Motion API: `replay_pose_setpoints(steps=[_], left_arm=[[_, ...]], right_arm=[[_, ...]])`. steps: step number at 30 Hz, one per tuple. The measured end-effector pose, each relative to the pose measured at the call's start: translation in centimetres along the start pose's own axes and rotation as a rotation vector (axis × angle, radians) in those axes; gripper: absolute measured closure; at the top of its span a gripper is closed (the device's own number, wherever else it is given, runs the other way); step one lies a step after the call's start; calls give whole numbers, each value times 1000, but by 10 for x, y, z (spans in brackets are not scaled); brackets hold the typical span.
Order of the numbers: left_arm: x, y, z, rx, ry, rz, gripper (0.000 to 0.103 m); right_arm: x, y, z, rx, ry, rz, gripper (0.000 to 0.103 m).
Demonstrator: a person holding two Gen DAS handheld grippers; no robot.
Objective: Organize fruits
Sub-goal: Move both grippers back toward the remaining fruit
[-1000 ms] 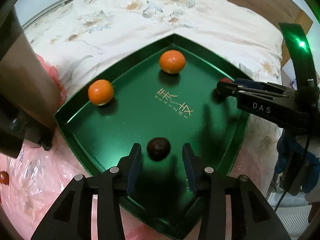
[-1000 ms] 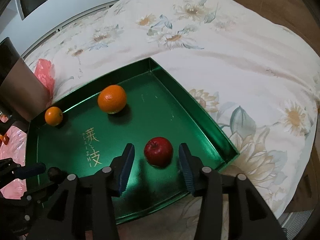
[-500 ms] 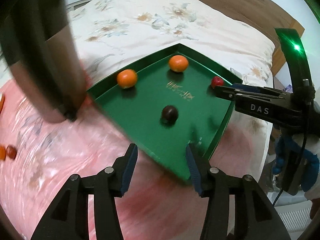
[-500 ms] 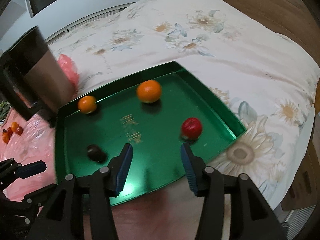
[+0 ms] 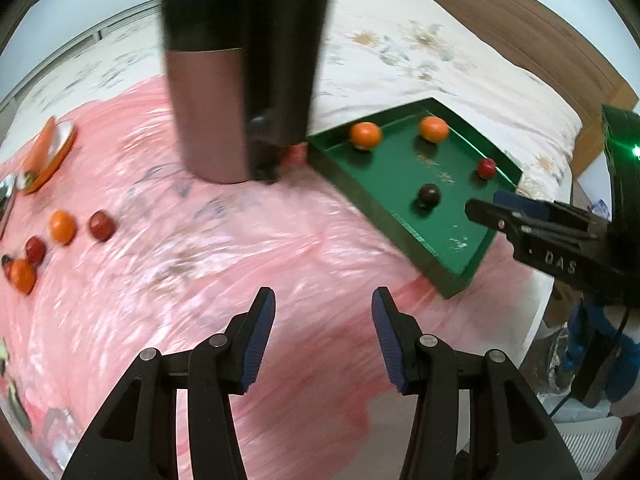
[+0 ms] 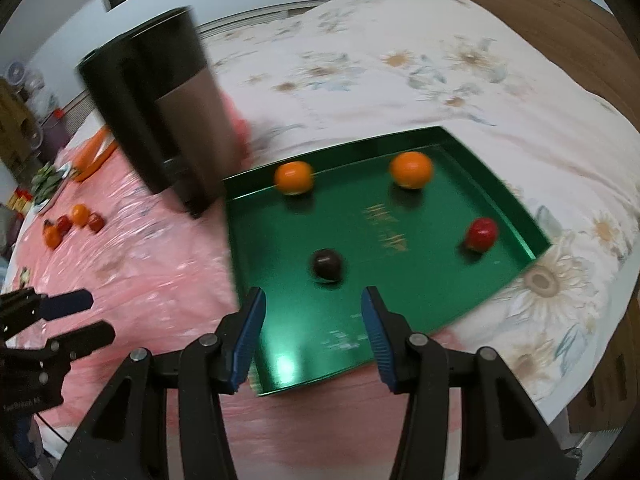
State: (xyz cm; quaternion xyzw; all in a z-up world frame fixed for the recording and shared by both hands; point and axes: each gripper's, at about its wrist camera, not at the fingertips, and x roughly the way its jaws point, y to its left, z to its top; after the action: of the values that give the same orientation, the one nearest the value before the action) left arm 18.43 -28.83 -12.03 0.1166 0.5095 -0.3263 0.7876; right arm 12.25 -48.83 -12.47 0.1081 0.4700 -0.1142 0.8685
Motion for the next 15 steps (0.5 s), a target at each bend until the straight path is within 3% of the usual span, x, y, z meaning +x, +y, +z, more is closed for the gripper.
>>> replay_pose_setpoints(steps=[15], left_arm=[[-39,113,-39,-162,-29,140,59]], right_arm=[[20,126,0,-159,44,175,11]])
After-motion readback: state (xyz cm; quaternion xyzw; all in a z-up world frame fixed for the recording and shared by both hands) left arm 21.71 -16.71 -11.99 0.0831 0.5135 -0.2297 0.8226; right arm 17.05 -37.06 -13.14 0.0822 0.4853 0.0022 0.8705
